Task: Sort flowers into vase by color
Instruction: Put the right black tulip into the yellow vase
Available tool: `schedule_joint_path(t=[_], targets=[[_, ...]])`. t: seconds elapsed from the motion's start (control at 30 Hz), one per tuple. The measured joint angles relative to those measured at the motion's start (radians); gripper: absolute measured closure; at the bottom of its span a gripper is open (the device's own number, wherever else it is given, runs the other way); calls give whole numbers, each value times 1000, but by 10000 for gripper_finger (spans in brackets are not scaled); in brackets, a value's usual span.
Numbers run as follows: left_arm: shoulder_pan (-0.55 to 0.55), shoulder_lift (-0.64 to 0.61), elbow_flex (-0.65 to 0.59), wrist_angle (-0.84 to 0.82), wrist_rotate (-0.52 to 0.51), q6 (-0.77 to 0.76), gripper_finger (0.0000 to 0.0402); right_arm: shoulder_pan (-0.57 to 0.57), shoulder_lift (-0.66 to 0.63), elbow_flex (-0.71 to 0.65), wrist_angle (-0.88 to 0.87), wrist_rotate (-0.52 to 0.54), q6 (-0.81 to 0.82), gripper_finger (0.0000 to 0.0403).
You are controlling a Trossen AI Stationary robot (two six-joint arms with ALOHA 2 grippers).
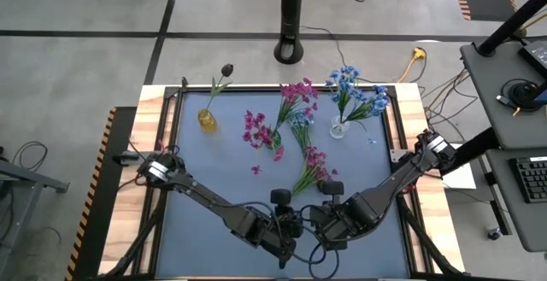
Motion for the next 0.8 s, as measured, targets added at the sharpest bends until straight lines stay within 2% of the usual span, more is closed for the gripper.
schedule_joint_path(t=[0.07, 0.33, 0.5, 0.63, 0.8], targets=[[1, 0, 0, 0, 0, 0, 391, 0, -1, 0, 1, 0, -1, 372], [0, 0, -18, 5, -1, -20, 400, 0, -37, 0, -1, 13, -14, 291], [-13, -3, -84, 49, -66, -64, 401, 3, -110, 0, -1, 63, -25, 250], [-25, -18, -141, 74, -124, -115, 401, 27, -193, 0, 2, 154, -25, 231], [-36, -81, -237, 136, -150, -141, 401, 133, -287, -10, 2, 350, 15, 223]])
